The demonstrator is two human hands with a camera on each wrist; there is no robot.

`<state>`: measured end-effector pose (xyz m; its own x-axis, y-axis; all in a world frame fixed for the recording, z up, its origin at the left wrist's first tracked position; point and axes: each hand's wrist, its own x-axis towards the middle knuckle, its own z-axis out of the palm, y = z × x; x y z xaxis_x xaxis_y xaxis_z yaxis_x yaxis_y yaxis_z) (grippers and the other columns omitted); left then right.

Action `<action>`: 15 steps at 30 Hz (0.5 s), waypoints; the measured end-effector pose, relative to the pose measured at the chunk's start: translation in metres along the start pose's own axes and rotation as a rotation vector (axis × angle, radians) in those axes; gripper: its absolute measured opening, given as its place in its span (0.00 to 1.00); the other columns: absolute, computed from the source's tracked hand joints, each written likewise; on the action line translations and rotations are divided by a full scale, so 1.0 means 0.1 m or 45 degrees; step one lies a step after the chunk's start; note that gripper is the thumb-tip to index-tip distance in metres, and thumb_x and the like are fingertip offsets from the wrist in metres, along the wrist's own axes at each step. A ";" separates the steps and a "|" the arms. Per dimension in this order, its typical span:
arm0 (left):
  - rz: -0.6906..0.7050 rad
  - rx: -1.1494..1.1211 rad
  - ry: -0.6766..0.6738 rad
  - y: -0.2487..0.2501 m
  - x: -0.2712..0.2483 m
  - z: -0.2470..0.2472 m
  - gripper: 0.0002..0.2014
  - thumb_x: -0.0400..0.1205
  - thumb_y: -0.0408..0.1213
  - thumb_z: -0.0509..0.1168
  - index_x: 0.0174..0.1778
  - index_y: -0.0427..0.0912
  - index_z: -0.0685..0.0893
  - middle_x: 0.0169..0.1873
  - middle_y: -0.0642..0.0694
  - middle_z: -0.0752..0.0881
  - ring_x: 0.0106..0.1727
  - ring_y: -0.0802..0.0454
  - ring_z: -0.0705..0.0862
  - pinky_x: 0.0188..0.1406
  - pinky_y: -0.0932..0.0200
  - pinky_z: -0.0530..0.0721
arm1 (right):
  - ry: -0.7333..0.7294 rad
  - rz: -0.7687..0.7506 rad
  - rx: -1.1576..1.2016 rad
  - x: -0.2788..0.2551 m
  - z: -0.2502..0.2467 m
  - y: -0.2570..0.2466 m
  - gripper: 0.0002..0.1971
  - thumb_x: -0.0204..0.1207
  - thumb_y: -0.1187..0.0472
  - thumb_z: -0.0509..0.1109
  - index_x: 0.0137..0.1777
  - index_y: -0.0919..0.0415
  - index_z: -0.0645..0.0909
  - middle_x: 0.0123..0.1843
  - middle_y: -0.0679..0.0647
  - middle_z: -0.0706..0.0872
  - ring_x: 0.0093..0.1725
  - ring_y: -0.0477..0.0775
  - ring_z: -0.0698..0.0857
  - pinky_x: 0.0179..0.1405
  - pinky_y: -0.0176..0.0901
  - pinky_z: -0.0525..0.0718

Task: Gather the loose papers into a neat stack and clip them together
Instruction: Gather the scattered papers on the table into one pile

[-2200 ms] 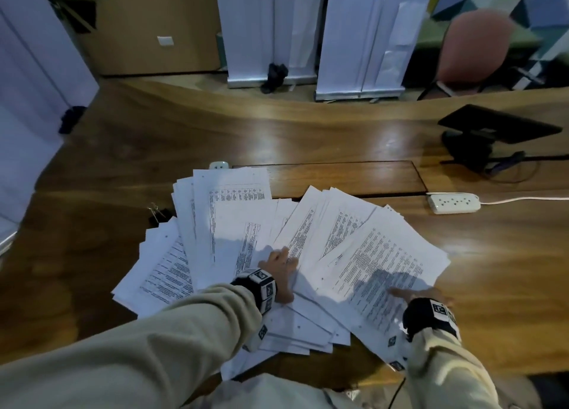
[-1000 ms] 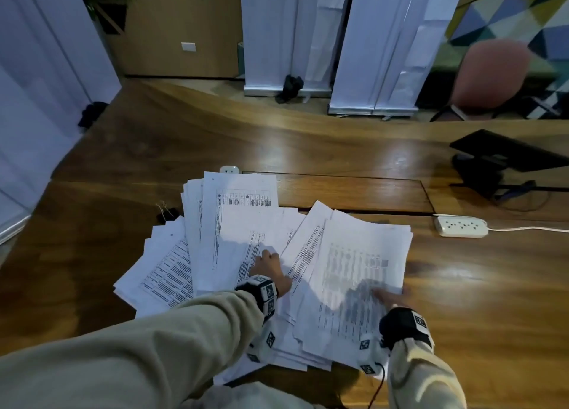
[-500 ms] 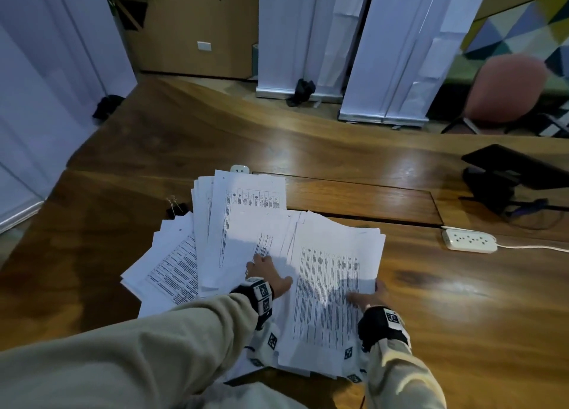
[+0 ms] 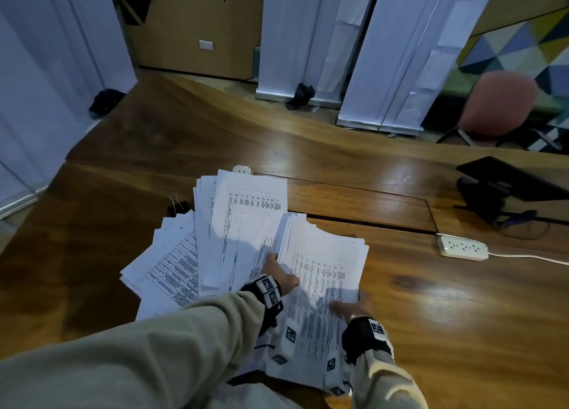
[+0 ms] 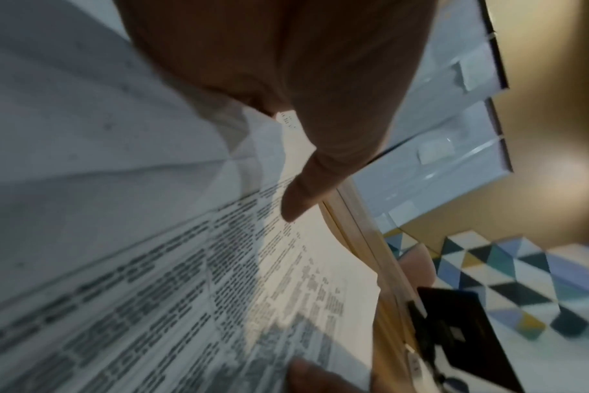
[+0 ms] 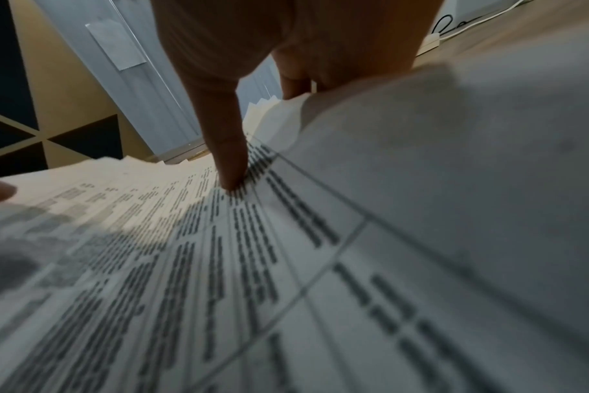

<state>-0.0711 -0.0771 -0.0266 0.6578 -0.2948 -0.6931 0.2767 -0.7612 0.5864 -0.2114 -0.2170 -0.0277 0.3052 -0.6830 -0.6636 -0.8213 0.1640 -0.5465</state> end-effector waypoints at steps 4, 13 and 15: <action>0.030 0.058 -0.212 0.11 -0.10 -0.05 0.25 0.74 0.36 0.71 0.67 0.35 0.76 0.60 0.37 0.83 0.57 0.41 0.83 0.67 0.53 0.79 | 0.017 -0.019 0.072 -0.01 0.00 0.05 0.41 0.57 0.61 0.83 0.70 0.63 0.70 0.63 0.66 0.83 0.59 0.70 0.83 0.60 0.68 0.80; 0.657 -0.113 -0.533 0.56 -0.59 -0.42 0.21 0.76 0.37 0.74 0.65 0.39 0.84 0.64 0.44 0.86 0.64 0.48 0.85 0.69 0.53 0.78 | -0.173 -0.148 0.948 -0.10 -0.45 -0.20 0.23 0.57 0.57 0.78 0.51 0.67 0.79 0.44 0.60 0.84 0.47 0.63 0.80 0.51 0.55 0.79; 0.703 -0.258 -0.451 0.64 -0.68 -0.59 0.15 0.75 0.34 0.74 0.59 0.41 0.87 0.61 0.42 0.88 0.61 0.46 0.87 0.68 0.47 0.80 | 0.058 -0.429 0.823 -0.31 -0.59 -0.39 0.24 0.54 0.62 0.79 0.50 0.71 0.80 0.43 0.59 0.84 0.45 0.60 0.83 0.48 0.47 0.81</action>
<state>-0.0565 -0.0717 0.0831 0.4814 -0.8057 -0.3451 0.1152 -0.3321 0.9362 -0.2171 -0.2447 0.0449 0.4592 -0.7970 -0.3923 -0.2331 0.3180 -0.9190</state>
